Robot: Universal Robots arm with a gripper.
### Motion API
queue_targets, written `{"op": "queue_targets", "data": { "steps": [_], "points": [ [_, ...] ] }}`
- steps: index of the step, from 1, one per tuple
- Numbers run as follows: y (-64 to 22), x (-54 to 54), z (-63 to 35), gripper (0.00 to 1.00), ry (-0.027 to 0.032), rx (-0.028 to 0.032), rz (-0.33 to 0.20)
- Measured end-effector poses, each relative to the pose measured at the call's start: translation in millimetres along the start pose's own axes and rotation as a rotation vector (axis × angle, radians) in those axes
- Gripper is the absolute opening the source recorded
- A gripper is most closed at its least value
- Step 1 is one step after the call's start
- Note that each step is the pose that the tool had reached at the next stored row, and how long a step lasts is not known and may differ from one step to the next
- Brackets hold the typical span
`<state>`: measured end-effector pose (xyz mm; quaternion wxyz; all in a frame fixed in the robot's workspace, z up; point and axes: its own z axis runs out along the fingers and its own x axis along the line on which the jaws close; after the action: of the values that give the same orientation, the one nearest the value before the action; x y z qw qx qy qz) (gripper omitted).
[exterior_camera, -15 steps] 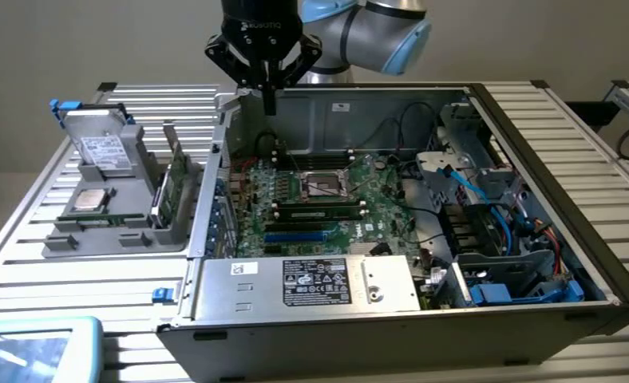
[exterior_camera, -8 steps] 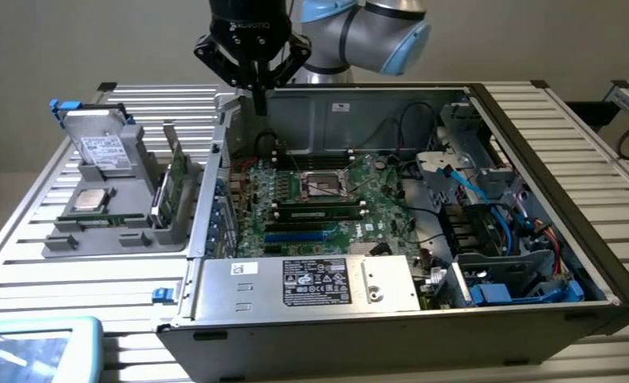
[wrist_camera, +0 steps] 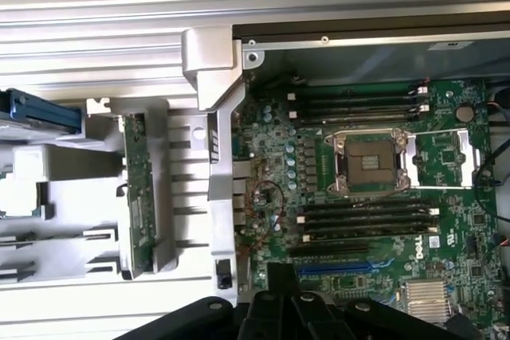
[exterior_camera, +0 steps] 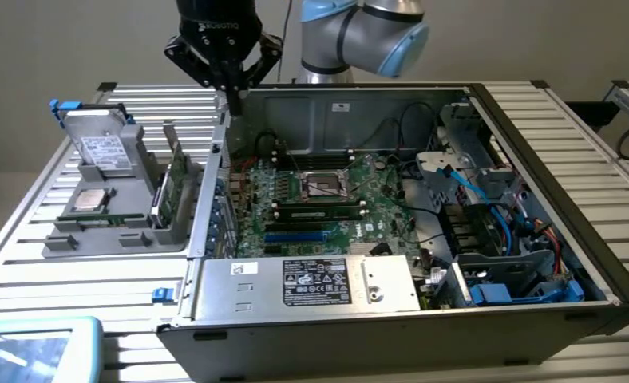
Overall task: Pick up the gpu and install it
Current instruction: 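Reach for the gpu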
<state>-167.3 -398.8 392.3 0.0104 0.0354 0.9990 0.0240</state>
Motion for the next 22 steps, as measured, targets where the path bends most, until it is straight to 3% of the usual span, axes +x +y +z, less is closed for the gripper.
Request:
{"op": "queue_targets", "data": {
  "steps": [22],
  "points": [
    [-6.6, 91.9, 0.5, 0.11, 0.0001, 0.0, 0.0]
  ]
}}
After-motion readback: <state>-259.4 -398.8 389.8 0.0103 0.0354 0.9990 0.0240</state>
